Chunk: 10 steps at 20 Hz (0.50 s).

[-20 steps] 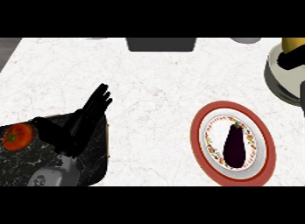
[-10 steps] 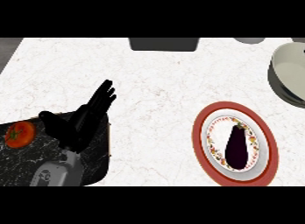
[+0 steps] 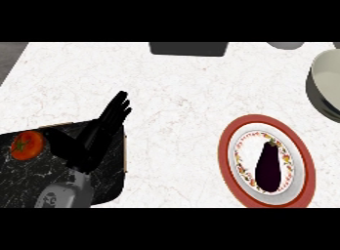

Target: Pick the lemon from the plate and place it in the bowl

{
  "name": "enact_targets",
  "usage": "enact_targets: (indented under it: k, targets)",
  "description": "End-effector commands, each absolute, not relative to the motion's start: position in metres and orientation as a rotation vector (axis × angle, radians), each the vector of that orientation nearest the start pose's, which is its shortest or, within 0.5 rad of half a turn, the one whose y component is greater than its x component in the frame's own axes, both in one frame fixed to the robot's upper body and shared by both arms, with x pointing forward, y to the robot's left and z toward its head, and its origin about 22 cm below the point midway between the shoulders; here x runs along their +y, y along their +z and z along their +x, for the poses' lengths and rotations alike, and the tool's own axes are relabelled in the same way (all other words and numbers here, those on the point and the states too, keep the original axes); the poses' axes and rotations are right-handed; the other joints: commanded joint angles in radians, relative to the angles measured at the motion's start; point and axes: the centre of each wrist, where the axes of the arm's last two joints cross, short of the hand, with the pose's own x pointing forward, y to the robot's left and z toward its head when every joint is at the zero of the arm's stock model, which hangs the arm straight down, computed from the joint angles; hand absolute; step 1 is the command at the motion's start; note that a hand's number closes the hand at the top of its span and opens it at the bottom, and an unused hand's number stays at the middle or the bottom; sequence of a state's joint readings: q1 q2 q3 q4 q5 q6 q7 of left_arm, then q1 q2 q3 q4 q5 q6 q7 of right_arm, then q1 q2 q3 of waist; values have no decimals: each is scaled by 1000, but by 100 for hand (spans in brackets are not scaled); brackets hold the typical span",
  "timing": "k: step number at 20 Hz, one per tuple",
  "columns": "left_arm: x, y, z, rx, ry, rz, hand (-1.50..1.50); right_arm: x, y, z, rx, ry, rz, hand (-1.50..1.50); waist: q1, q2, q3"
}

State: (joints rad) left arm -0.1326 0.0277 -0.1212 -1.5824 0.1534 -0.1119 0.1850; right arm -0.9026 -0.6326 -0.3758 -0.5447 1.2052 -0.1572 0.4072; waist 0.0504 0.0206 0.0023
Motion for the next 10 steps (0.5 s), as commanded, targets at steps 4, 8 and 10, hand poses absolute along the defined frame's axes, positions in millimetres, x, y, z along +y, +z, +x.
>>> enact_targets:
  k: [4,8,10]
  targets:
    - [197,40,279,-1508,-184,-293,0,-443,126,396,-786,262,-1392,-150,13,10,3]
    - [187,32,267,-1492,-187,-321,0,-449,133,395,-945,168,-1336,-150,17,8,4]
    - [198,37,264,-1510,-179,-317,0,-441,115,394,-1063,41,-1300,-150,8,-1,5]
